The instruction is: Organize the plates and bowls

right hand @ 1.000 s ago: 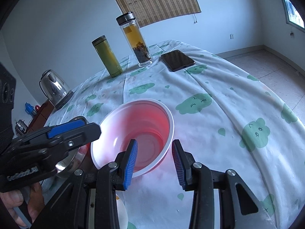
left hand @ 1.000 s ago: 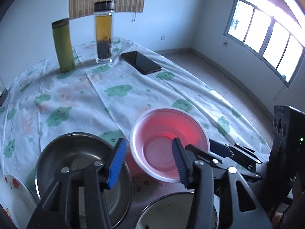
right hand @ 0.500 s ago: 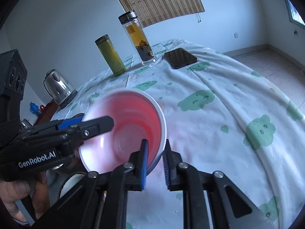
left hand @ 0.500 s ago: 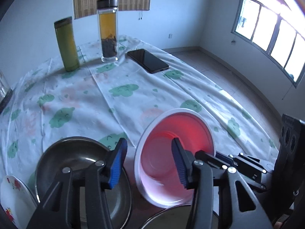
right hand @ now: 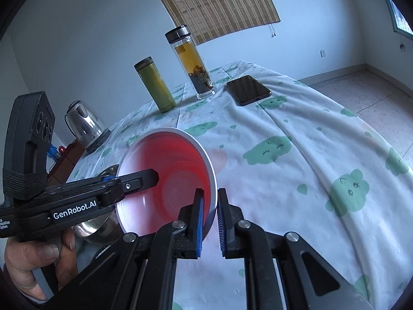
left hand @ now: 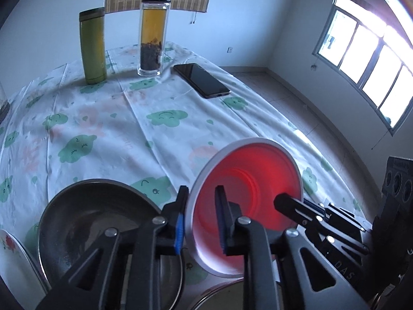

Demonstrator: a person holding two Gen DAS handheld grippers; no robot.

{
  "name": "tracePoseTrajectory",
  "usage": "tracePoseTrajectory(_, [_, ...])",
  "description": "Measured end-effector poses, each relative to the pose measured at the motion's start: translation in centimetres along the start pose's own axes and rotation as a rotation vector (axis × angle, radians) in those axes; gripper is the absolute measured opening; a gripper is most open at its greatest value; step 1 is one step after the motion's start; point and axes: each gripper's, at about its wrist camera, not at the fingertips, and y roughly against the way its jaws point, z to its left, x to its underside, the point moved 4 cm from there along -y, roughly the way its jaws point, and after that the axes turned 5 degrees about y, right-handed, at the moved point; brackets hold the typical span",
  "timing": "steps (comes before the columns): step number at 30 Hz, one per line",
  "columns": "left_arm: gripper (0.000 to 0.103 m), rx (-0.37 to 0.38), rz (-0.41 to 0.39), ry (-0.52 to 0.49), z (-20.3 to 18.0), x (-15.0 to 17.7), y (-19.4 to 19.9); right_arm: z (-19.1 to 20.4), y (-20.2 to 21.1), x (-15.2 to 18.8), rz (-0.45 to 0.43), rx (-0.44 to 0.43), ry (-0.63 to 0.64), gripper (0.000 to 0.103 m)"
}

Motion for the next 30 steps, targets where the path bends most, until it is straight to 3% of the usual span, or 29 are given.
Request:
tracePoseTrajectory(17, [0.016, -0.006, -0.107, 0.029, 1.4, -0.8, 6.1, 4.6, 2.9, -3.8, -0.077, -0.028, 0.119, 0.011])
tracePoseTrajectory(30, [0.016, -0.09, -0.178, 0.074, 5.6, 1.8, 8.2, 9.1, 1.2, -2.7, -0.06, -0.085, 0.19, 0.011])
